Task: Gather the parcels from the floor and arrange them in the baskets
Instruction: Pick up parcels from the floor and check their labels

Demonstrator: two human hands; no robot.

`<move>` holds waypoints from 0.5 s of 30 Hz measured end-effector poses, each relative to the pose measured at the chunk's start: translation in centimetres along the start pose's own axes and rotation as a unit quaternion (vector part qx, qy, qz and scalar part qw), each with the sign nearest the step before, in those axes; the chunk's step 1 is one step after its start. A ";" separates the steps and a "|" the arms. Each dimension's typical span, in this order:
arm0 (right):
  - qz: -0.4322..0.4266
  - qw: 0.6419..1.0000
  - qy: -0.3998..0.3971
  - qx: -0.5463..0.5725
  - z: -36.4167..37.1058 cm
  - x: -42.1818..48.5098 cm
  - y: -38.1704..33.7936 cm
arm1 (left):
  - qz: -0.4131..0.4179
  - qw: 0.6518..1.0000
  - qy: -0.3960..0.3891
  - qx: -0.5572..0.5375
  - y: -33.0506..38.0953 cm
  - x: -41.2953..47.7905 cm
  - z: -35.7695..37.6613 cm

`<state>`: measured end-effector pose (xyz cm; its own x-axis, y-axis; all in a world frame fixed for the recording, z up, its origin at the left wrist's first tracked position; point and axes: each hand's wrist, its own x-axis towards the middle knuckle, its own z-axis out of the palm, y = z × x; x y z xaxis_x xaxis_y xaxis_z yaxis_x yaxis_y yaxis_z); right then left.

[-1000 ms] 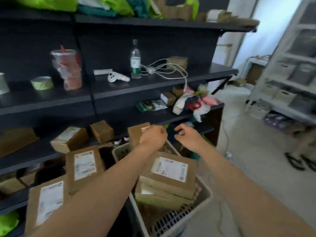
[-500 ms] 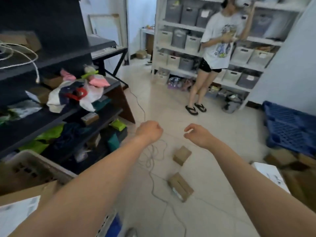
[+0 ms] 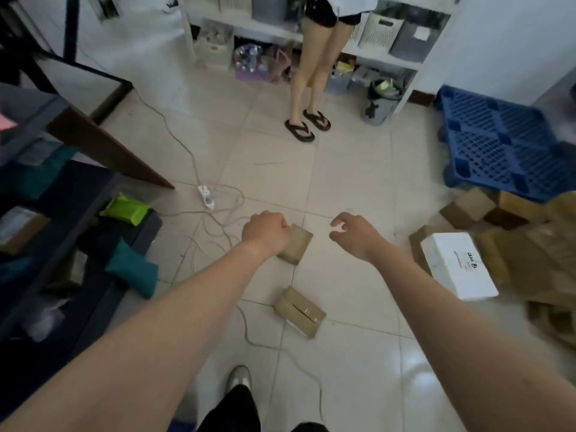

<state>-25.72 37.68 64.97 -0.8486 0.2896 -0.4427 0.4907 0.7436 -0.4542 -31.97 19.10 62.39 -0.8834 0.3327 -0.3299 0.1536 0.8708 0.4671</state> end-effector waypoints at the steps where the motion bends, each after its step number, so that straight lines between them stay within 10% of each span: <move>1: 0.012 1.000 -0.004 -0.003 0.4 1.8 0.9 | -0.003 1.000 -0.013 0.002 0.0 1.8 0.9; 15: 0.112 0.991 -0.069 -0.005 18.2 30.5 18.6 | -0.093 0.988 -0.124 0.003 -8.6 26.9 25.6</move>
<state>-38.90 49.36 28.90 -0.6837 0.3638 -0.6326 0.6608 0.6765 -0.3250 -45.76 29.80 28.51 -0.7616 0.2438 -0.6004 0.0014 0.9272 0.3746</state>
